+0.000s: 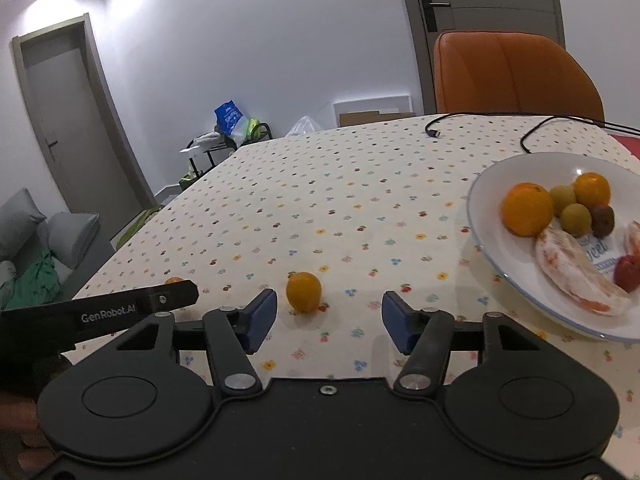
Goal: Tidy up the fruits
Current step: 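Grasp a small orange with the left tool while the right tool grasps the other, then carry both small oranges onto the white plate and open both tools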
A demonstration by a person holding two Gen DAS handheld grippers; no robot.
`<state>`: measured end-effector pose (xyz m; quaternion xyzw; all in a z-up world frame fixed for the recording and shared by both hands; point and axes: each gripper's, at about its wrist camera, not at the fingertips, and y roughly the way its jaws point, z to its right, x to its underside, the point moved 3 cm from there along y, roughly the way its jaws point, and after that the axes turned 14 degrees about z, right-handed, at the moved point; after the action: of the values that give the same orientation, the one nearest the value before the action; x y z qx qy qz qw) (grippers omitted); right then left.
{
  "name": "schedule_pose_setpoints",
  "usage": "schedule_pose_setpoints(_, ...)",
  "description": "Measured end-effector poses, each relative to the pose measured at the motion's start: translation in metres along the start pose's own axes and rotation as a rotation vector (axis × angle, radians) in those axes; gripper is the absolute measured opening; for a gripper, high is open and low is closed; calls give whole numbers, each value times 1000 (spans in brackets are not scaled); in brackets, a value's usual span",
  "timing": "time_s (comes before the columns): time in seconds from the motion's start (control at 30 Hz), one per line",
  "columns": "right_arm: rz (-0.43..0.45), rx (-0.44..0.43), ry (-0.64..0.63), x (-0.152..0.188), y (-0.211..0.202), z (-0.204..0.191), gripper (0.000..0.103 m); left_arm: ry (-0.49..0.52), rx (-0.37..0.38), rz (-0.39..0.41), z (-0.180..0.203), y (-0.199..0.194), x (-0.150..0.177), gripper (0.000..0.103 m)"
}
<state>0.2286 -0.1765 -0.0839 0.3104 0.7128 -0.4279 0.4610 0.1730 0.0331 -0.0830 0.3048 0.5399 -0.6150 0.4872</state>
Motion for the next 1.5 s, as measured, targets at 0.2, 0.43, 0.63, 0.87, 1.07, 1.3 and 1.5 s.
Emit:
schedule_pose_setpoints(0.2, -9, 5, -29, 0, 9, -11, 58, -12, -30, 5, -11, 0, -3, 23)
schedule_pose_setpoints(0.43, -19, 22, -79, -2, 24, -24, 48, -14, -36, -1, -16, -1, -3, 23)
schedule_pose_setpoints(0.63, -14, 34, -76, 0, 23, -21, 21, -15, -30, -4, -14, -1, -3, 23)
schedule_pose_setpoints(0.87, 32, 58, -33, -10, 2, -3, 21, 9, -5, 3, 0, 1, -6, 23)
schedule_pose_setpoints(1.07, 69, 79, -13, -18, -16, 12, 21, 34, 40, 17, 25, 1, -11, 23)
schedule_pose_setpoints(1.3, 119, 105, 9, -26, -36, 30, 21, 63, 98, 21, 55, 2, -14, 23)
schedule_pose_setpoints(1.5, 163, 140, 40, -33, -51, 51, 21, 97, 145, 29, 83, 3, -16, 23)
